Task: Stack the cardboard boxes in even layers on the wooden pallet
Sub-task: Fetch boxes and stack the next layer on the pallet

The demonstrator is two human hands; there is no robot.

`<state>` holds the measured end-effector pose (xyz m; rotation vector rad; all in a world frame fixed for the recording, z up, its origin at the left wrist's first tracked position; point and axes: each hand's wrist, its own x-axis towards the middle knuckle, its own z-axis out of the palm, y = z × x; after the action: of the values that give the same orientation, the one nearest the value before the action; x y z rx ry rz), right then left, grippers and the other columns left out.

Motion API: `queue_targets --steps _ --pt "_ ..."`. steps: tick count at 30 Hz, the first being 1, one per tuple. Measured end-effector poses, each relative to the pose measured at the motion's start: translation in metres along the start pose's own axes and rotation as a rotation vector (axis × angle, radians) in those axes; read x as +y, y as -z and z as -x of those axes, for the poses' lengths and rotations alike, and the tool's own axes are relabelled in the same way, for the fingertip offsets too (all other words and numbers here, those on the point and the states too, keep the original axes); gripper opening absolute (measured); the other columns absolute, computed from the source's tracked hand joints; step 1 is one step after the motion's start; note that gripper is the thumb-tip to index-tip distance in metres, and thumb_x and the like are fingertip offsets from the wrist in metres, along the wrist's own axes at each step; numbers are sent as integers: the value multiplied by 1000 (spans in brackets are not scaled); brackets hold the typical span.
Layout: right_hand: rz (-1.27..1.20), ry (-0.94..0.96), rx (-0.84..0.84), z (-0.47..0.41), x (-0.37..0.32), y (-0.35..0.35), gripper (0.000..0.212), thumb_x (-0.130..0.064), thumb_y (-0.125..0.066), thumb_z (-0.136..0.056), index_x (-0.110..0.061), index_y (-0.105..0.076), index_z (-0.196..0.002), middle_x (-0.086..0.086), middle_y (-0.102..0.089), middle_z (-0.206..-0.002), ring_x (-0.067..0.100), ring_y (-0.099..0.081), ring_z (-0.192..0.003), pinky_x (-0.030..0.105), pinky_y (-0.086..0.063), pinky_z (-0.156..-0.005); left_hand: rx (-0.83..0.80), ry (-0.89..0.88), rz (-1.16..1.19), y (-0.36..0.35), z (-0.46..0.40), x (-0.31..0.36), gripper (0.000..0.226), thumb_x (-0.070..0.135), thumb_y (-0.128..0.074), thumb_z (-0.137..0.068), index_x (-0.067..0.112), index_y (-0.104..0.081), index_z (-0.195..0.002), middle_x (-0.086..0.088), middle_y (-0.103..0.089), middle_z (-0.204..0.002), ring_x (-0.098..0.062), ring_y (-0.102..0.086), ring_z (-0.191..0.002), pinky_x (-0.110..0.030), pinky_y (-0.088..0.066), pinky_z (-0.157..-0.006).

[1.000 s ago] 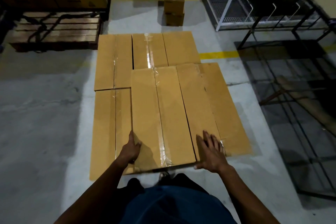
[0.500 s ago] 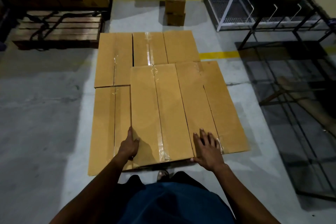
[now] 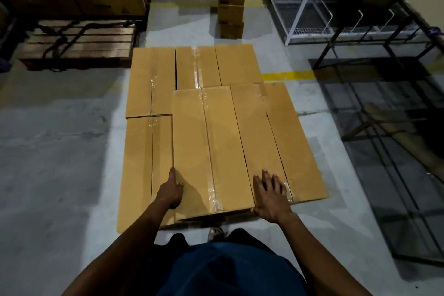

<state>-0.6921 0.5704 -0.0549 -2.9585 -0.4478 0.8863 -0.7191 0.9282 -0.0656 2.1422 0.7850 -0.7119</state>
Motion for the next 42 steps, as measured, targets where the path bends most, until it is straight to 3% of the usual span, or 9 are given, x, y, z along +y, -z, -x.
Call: queue_targets --steps 3,7,10,14,20,25,29,37,42 --pt "-30 12 13 1 -3 0 121 -64 -74 -80 -34 10 -162 8 23 -169 46 12 -154 65 -6 -122 -25 -11 1 3 5 1 79 30 -51 -108 35 5 -164 -26 -69 -100 -36 -67 -68 -33 -50 -47" --pt "-32 49 29 4 -13 -5 112 -60 -73 -82 -42 5 -160 3 20 -169 44 10 -154 65 -8 -122 -69 -31 -7 1 11 -4 94 36 -61 -104 34 11 -164 -27 -67 -114 -41 -68 -87 -41 -59 -62" --pt "-3 47 39 9 -24 -8 103 -53 -70 -89 -35 0 -162 2 18 -170 44 7 -155 64 -10 -122 -128 24 71 -3 23 -9 101 40 -64 -101 43 18 -160 -27 -63 -119 -42 -67 -90 -43 -61 -56" --pt "-9 41 44 11 -31 -9 93 -40 -67 -95 -31 -4 -163 3 14 -170 44 3 -155 64 -11 -122 -184 7 85 -5 28 -24 109 42 -68 -98 43 23 -159 -23 -46 -149 -44 -60 -114 -50 -62 -85" --pt "17 31 46 10 -33 -11 94 -41 -70 -93 -31 -7 -163 5 6 -171 45 -4 -154 63 -15 -122 -162 -36 147 -11 26 -30 107 29 -71 -98 36 13 -163 -19 -31 -164 -44 -45 -139 -39 -53 -99" --pt "35 41 41 9 -36 -12 89 -37 -68 -95 -35 -9 -162 3 5 -171 46 -5 -153 62 -15 -121 -136 25 173 -14 24 -37 105 23 -71 -98 46 9 -162 -22 -42 -154 -57 -49 -131 -56 -51 -102" --pt "36 45 59 13 -41 -8 82 -37 -64 -97 -34 -13 -162 3 2 -171 46 -7 -153 61 -17 -121 -131 34 231 -15 27 -42 101 18 -70 -98 53 2 -160 -22 -46 -145 -41 -60 -87 -38 -57 -55" --pt "41 42 33 14 -44 -4 84 -40 -63 -98 -33 -11 -163 2 1 -171 43 -8 -153 58 -18 -123 -102 15 234 -40 -31 -94 104 35 -76 -79 83 -6 -138 -19 -47 -150 -49 -62 -118 -56 -58 -94" --pt "-81 55 48 18 -38 -2 78 -33 -69 -94 -32 -25 -159 -2 -9 -171 38 -13 -153 55 -25 -122 -96 -17 91 -12 31 -46 89 22 -63 -100 44 -5 -163 -24 -60 -135 -38 -69 -97 -41 -61 -71"
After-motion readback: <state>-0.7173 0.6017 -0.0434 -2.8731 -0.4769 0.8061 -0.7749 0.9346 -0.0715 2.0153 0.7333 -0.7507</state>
